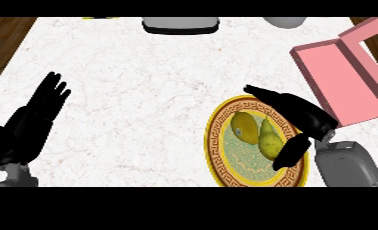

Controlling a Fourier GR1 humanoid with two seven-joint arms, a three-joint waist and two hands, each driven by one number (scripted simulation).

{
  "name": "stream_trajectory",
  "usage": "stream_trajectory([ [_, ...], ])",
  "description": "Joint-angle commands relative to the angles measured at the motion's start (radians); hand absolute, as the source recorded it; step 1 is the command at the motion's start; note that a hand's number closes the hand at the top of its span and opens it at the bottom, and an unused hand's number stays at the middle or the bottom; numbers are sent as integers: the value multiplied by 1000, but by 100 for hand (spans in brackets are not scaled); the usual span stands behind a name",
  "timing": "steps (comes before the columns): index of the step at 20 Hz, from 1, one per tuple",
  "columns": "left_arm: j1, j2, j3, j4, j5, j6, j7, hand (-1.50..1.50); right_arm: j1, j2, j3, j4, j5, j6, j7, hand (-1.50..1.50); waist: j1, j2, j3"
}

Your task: Pick the lemon from the plate and place it in the cardboard box

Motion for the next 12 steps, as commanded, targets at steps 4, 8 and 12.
stream_trajectory([
  [4, -69, 0, 29, 100, -25, -21, -28, 0, 11, 74, 38, 32, 85, -13, 11, -150, -1, 0, 0],
  [8, 56, -11, 35, 12, -8, -66, -30, 0, -24, 71, 10, 24, 78, 33, 16, -150, 2, 0, 0],
  [12, -92, -7, 46, 83, -12, -28, 7, 0, -3, 115, 78, 132, 174, -57, -52, -150, -1, 1, 0],
])
